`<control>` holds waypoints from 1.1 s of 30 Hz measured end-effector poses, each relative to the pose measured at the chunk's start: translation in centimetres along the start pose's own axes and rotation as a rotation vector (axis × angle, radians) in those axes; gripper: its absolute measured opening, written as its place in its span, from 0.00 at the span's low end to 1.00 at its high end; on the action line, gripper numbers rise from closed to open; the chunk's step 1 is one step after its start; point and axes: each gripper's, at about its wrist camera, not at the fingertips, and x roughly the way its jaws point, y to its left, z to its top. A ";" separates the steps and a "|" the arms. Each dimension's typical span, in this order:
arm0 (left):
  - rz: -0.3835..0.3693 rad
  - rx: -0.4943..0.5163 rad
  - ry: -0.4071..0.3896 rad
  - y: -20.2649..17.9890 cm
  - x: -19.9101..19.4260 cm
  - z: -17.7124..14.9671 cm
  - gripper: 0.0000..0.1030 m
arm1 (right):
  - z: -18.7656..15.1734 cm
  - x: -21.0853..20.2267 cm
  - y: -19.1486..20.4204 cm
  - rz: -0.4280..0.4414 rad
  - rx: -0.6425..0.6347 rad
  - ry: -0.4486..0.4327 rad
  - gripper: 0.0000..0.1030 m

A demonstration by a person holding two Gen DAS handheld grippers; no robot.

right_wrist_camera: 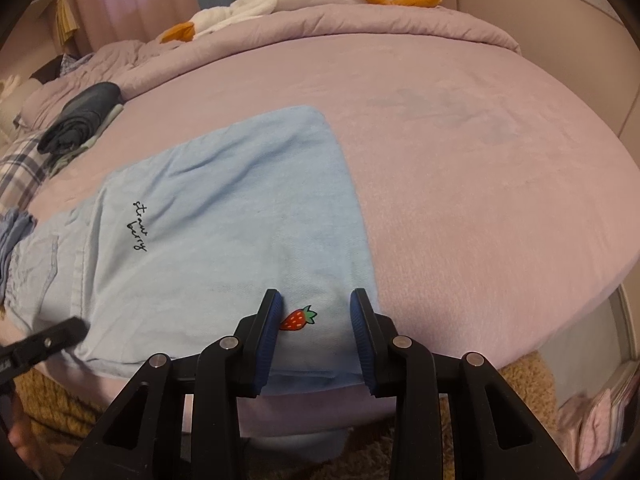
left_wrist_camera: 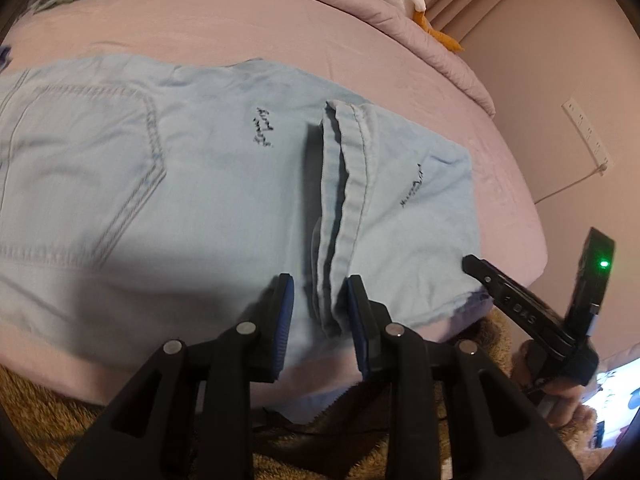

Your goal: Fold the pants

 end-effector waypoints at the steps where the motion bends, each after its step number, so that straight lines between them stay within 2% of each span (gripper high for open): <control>1: -0.015 -0.018 0.002 0.2 -0.2 -0.2 0.28 | 0.0 0.0 0.0 -0.001 0.000 -0.004 0.33; 5: -0.041 -0.073 -0.019 1.0 -2.2 -0.3 0.33 | -0.1 -0.2 -0.1 -0.001 -0.003 -0.020 0.34; 9: 0.057 -0.109 -0.132 2.5 -6.0 0.0 0.49 | -0.1 -0.4 -0.3 0.020 -0.013 -0.030 0.38; 10: 0.089 -0.125 -0.168 3.2 -7.2 0.1 0.55 | 0.0 -0.4 -0.3 0.034 -0.002 -0.031 0.41; 13: 0.157 -0.180 -0.241 5.4 -9.6 0.0 0.62 | 0.1 -0.7 -0.2 0.058 0.017 -0.026 0.53; 16: 0.209 -0.252 -0.306 7.6 -11.5 0.0 0.75 | 0.5 -1.1 0.6 0.046 0.013 -0.021 0.55; 19: 0.257 -0.299 -0.361 9.2 -13.1 0.3 0.81 | 1.3 -1.6 1.7 0.083 0.009 -0.031 0.55; 21: 0.287 -0.320 -0.388 10.2 -13.7 0.5 0.84 | 2.0 -2.3 2.5 0.115 0.001 -0.053 0.65; 22: 0.302 -0.334 -0.397 10.7 -13.9 0.6 0.85 | 2.4 -2.7 2.9 0.128 -0.003 -0.074 0.73; 23: 0.311 -0.343 -0.400 10.9 -13.9 0.5 0.86 | 2.7 -3.1 3.3 0.141 -0.005 -0.099 0.75; 28: 0.345 -0.419 -0.373 13.8 -13.6 0.1 0.87 | 4.3 -4.3 5.5 0.200 -0.027 -0.152 0.75; 33: 0.318 -0.471 -0.324 16.1 -12.8 -0.3 0.86 | 3.2 -3.5 6.8 0.231 -0.043 -0.131 0.76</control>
